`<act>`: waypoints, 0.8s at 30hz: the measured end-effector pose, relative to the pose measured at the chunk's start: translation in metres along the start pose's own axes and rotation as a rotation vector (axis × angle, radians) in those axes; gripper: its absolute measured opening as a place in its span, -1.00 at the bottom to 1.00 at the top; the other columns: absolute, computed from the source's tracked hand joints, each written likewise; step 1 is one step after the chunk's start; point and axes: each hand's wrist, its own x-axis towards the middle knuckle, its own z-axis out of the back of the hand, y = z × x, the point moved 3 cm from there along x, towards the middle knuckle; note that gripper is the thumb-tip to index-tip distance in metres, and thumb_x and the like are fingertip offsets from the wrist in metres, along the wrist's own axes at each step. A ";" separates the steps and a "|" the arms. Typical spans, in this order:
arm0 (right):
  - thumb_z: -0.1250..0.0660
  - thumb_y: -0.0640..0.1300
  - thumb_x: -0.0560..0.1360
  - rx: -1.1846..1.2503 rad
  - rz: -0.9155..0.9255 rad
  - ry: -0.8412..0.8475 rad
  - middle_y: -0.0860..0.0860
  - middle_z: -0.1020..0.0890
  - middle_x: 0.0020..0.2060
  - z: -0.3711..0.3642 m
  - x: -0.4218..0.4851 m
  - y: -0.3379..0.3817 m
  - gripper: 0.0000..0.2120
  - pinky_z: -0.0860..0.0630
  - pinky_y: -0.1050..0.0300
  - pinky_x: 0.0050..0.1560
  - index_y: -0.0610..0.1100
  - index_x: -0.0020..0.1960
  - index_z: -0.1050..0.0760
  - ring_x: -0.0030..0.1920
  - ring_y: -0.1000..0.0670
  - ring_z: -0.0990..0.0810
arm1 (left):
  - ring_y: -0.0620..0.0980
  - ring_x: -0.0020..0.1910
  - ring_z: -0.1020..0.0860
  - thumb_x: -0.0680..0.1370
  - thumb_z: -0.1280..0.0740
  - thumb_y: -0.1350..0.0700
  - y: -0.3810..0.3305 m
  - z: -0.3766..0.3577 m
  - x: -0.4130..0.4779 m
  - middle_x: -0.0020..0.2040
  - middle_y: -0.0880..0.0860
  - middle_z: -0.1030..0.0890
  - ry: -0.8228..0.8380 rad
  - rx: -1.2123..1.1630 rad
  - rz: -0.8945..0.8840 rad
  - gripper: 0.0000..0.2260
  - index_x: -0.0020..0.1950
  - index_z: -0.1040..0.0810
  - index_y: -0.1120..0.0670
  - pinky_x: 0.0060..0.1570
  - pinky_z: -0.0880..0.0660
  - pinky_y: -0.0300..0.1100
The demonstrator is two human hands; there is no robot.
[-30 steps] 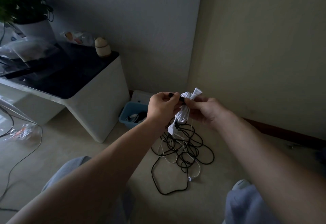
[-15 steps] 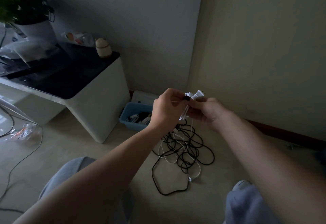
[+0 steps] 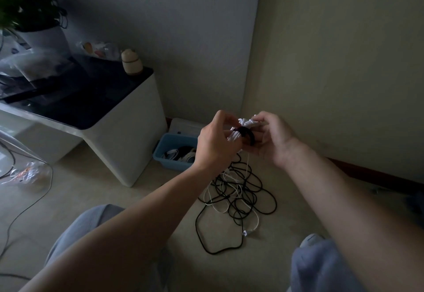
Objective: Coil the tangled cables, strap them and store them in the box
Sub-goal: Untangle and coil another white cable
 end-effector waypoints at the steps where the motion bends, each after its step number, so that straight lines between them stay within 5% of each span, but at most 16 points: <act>1: -0.31 -0.13 0.53 -0.040 0.011 0.005 -0.11 -0.67 -0.24 -0.001 0.000 0.000 -0.86 -0.62 0.08 -0.20 -0.20 -0.04 -0.59 -0.31 -0.03 -0.64 | -0.21 -0.10 -0.68 0.42 -0.52 0.14 0.000 0.000 0.000 -0.06 -0.22 -0.66 -0.006 -0.013 0.001 -0.69 0.02 -0.48 -0.11 -0.16 -0.66 0.06; 13: -0.30 -0.43 0.55 -0.052 0.036 -0.030 -0.14 -0.66 -0.14 0.000 -0.001 -0.002 -0.87 -0.64 0.21 -0.21 -0.28 -0.03 -0.58 -0.17 -0.02 -0.63 | -0.27 -0.19 -0.67 0.45 -0.53 0.19 -0.001 -0.002 0.002 -0.09 -0.31 -0.64 -0.048 -0.087 0.044 -0.75 0.00 -0.52 -0.02 -0.26 -0.63 -0.20; 20: -0.33 -0.48 0.50 -0.072 0.003 -0.031 -0.09 -0.70 -0.30 0.002 0.001 -0.003 -0.85 -0.63 0.23 -0.35 -0.29 -0.06 -0.61 -0.34 0.02 -0.69 | -0.20 -0.21 -0.69 0.44 -0.50 0.24 0.001 0.001 0.005 -0.06 -0.16 -0.67 -0.080 -0.144 0.142 -0.71 -0.06 -0.50 -0.10 -0.33 -0.55 -0.30; 24: -0.38 -0.45 0.49 -0.109 0.018 -0.052 -0.05 -0.69 -0.39 0.002 0.000 -0.002 -0.84 -0.63 0.23 -0.38 -0.23 -0.16 -0.61 -0.41 0.07 -0.68 | -0.25 -0.19 -0.67 0.40 -0.51 0.23 0.001 0.004 0.009 -0.05 -0.09 -0.70 -0.102 -0.168 0.160 -0.73 -0.08 -0.52 -0.06 -0.19 -0.58 -0.30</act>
